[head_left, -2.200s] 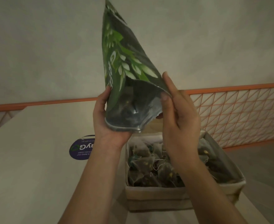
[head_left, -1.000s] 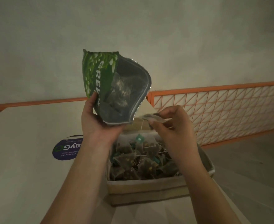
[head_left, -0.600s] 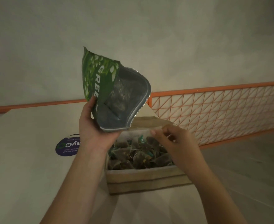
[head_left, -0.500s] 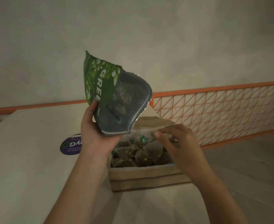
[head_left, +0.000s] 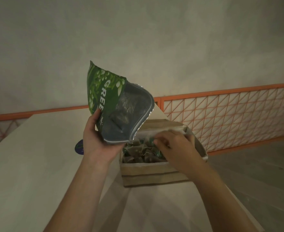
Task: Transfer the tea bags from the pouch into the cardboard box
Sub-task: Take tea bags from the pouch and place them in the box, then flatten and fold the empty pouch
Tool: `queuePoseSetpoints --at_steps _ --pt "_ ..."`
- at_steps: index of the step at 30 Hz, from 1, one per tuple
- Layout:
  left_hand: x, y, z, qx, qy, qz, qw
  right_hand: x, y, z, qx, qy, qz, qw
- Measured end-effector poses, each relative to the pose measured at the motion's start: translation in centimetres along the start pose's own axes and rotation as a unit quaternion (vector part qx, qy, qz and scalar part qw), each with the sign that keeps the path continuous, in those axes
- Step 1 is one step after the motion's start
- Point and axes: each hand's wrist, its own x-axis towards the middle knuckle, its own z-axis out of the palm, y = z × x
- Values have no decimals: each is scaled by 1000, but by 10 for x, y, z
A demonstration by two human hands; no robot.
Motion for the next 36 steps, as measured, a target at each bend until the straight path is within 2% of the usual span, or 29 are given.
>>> queuePoseSetpoints --at_steps 2,5,6,7,9,11,12,13,15,16,18,22,24,26,31,34,36 --pt "-2 2 0 6 0 4 1000 9 -3 6 -28 -9 1 1000" --pt "-6 3 -3 10 12 5 1000 16 -7 10 -67 -169 20 983" --pt "-7 3 -4 11 15 5 1000 17 -8 10 -96 -196 18 976" --pt "-8 4 -5 13 17 5 1000 18 -11 7 -118 -189 8 975" --pt "-9 7 -8 20 25 9 999 21 -19 2 -100 -109 -7 989" --pt "-10 12 -10 33 31 21 999 22 -32 -6 36 8 -14 999" --pt "-11 14 -11 41 31 31 998 21 -43 -12 148 51 -20 987" --pt "-13 15 -11 53 33 42 997 19 -55 -18 271 65 -20 960" --pt "-17 13 -10 86 47 56 994 17 -80 -25 461 16 10 887" --pt "-20 12 -10 100 61 59 991 17 -92 -23 505 -7 19 863" --pt "-25 10 -12 119 88 53 988 18 -110 -9 503 7 7 864" --pt "-33 16 -23 158 162 53 973 26 -131 13 388 103 -19 916" --pt "-37 22 -28 211 203 62 954 30 -136 18 316 136 -40 938" --pt "-43 28 -31 285 208 77 933 32 -141 20 285 157 -52 944" --pt "-61 58 -29 373 261 216 864 46 -139 1 255 168 -91 948" --pt "-68 93 -36 483 298 289 771 59 -134 -20 265 124 -105 950" --pt "-73 111 -34 573 281 323 699 67 -136 -33 278 72 -121 950"
